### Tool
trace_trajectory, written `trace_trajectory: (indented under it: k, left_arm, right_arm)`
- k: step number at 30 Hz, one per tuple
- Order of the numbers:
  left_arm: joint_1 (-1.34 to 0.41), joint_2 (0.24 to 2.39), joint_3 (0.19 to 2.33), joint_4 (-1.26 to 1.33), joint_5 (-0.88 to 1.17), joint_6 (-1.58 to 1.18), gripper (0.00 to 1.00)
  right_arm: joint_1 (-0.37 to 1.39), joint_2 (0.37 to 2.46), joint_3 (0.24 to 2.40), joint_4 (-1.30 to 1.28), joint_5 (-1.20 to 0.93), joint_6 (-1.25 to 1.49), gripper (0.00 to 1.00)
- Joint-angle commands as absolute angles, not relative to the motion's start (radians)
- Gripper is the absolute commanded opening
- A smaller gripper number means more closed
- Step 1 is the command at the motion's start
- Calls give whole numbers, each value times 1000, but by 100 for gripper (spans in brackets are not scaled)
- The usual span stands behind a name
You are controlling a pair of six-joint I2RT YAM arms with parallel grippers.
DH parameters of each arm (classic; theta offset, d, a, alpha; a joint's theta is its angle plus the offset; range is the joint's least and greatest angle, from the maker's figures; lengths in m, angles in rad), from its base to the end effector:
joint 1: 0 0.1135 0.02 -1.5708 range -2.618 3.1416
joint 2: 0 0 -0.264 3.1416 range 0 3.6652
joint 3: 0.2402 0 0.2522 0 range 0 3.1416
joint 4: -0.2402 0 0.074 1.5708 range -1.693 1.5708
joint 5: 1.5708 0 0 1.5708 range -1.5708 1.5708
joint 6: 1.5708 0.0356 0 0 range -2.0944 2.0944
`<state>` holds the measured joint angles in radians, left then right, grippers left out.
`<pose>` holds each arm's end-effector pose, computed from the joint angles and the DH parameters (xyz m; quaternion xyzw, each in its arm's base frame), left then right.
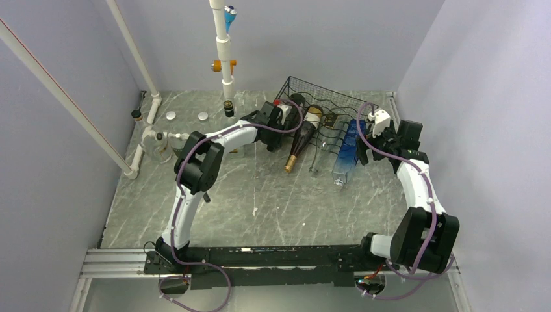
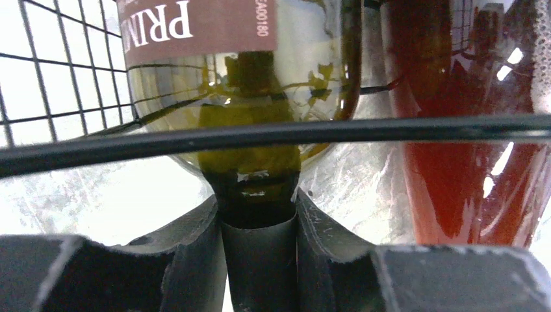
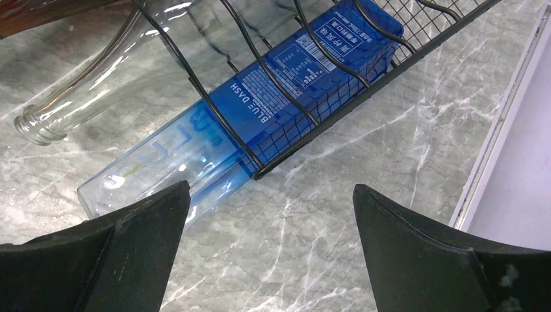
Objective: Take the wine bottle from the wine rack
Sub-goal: Pick up the wine bottle from the wine rack.
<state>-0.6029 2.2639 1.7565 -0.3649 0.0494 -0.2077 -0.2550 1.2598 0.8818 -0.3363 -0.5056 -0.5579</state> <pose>0.4128 -0.2863 0.1661 0.1927 0.9194 -0.1562 0.3052 0.2641 -0.0510 0.2613 -0.2356 0.8550 0.0500 0.4593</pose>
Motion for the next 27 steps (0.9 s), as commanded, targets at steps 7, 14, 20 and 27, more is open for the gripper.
trace_trajectory:
  k: [7, 14, 20, 27]
  left_arm:
    - [-603, 2172, 1695, -313, 64, -202, 0]
    - [-632, 2039, 1559, -272, 4, -173, 0]
    - [-671, 1964, 1461, -266, -52, -163, 0]
    - [-682, 1861, 1323, -246, -60, -188, 0]
  right_arm:
    - [-264, 1217, 916, -327, -547, -574, 99]
    - [-264, 1211, 916, -329, -559, -575, 99]
    - [-264, 1202, 914, -331, -568, -575, 99]
    - [-267, 1186, 912, -338, -596, -585, 99]
